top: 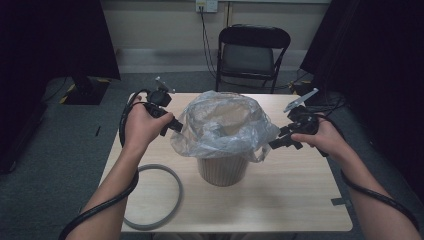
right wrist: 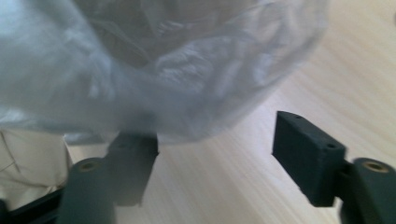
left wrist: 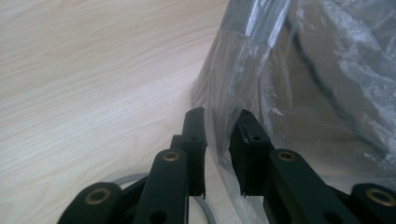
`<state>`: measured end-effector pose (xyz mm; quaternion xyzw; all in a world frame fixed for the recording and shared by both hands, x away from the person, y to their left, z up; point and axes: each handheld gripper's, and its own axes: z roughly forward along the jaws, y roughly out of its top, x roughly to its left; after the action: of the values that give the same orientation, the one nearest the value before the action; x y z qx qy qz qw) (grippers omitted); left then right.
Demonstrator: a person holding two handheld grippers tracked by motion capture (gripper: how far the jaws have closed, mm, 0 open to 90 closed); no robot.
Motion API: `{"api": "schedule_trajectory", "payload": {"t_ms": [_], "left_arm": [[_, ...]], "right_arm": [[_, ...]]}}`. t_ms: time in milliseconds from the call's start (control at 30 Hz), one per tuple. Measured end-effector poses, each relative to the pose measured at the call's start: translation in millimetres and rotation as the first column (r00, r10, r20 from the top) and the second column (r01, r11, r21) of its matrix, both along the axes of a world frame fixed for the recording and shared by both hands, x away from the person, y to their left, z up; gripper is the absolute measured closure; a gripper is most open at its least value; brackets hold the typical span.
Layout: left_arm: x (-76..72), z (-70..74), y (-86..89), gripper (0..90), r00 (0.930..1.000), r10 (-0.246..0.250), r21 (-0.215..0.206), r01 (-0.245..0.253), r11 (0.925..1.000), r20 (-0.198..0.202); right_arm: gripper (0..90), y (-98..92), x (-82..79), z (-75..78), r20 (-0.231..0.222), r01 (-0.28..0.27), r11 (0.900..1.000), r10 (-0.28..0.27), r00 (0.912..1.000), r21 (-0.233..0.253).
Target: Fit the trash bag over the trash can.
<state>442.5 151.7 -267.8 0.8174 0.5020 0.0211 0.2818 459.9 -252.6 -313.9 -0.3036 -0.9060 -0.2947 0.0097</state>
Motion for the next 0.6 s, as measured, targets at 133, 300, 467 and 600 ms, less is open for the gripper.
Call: {"api": "schedule_trajectory", "payload": {"t_ms": [133,300,467,600], "left_arm": [[-2.9,-5.4,0.8,77.9,0.9999,-0.012,-0.018,0.012,0.9998,0.002],[-3.5,-12.6,2.4,78.0,0.9999,-0.006,-0.04,0.007,0.9992,0.011],[-1.0,-19.1,5.0,74.2,0.9994,0.005,-0.059,-0.003,0.9982,0.033],[-0.3,-18.0,0.9,74.4,0.9996,-0.006,-0.084,0.008,0.9965,0.028]], "right_arm": [[53.6,11.8,6.9,-12.1,-0.067,0.021,0.998,-0.017,0.9976,0.054],[90.0,19.6,10.4,-19.8,-0.085,0.018,0.998,-0.012,0.9963,0.062],[90.0,18.9,13.9,-26.4,-0.067,0.03,0.997,-0.035,0.9972,-0.065],[90.0,12.8,17.1,-34.9,-0.048,0.059,0.992,-0.065,0.9968,-0.109]]}}
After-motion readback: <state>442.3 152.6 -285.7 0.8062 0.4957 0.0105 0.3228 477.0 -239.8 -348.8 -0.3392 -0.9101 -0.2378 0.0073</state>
